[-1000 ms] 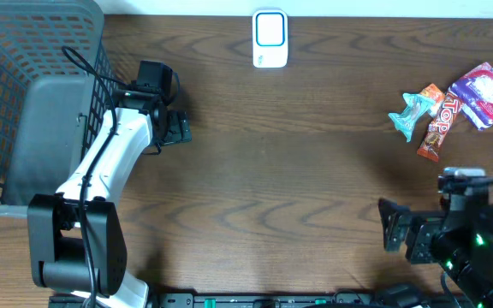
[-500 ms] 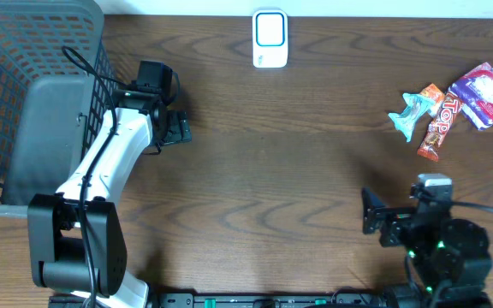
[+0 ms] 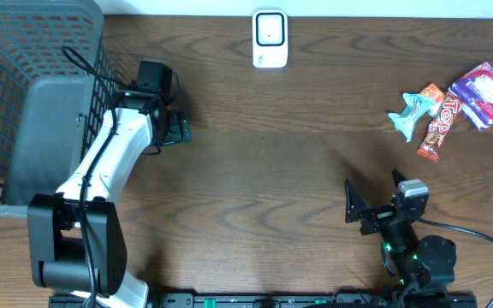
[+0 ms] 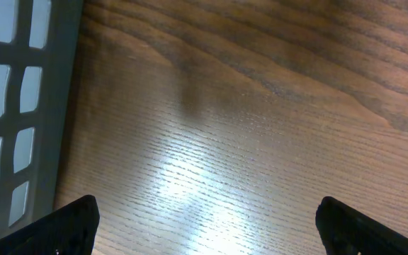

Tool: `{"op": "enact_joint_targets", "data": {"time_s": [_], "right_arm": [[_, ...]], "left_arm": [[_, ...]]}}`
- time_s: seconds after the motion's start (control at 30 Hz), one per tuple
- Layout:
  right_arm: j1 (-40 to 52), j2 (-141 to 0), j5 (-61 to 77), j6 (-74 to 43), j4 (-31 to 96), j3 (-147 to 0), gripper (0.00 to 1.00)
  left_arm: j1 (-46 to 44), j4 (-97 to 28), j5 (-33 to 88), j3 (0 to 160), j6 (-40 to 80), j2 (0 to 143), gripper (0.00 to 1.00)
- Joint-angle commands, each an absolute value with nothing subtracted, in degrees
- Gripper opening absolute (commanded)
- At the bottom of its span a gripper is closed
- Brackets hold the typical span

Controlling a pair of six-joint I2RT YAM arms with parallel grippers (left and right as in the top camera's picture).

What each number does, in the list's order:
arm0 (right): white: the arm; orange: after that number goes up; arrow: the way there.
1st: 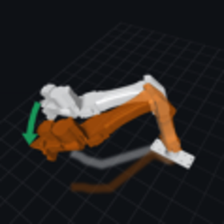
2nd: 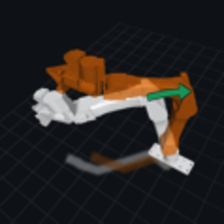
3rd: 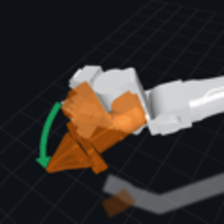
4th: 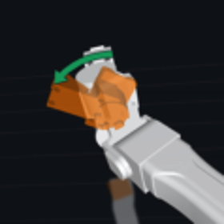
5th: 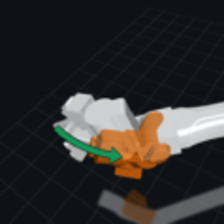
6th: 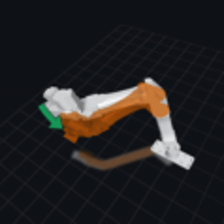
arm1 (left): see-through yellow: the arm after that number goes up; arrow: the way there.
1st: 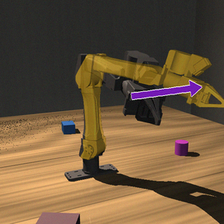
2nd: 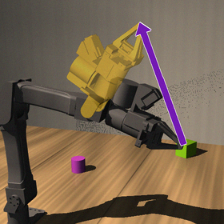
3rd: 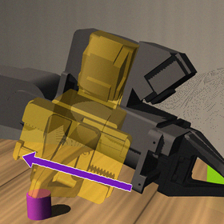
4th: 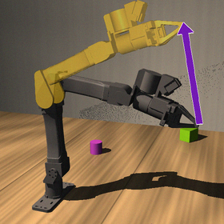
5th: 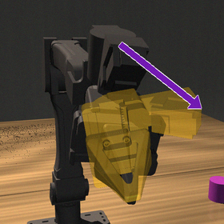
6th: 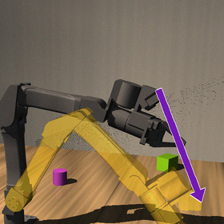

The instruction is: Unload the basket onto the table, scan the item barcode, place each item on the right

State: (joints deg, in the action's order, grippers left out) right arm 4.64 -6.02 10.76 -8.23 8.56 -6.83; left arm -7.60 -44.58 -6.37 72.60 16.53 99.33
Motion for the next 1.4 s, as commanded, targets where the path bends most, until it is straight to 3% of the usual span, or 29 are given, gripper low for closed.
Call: {"op": "enact_joint_targets", "data": {"time_s": [0.0,0.43,0.77,1.37], "right_arm": [[4.2,-4.1,10.3,-6.5,7.8,-4.9,0.99],[4.6,-0.3,6.8,-6.5,3.7,-0.3,0.99],[4.6,-0.3,6.4,1.0,4.0,-0.3,0.99],[4.6,-0.3,6.5,-0.8,3.8,-0.3,0.99]], "left_arm": [[-7.5,-44.7,-6.9,72.6,16.8,99.2,0.98],[-7.5,-44.7,-6.9,72.6,16.8,99.2,0.98],[-7.5,-44.7,-6.9,72.6,16.8,99.2,0.98],[-7.5,-44.7,-6.9,72.6,16.8,99.2,0.98]]}}
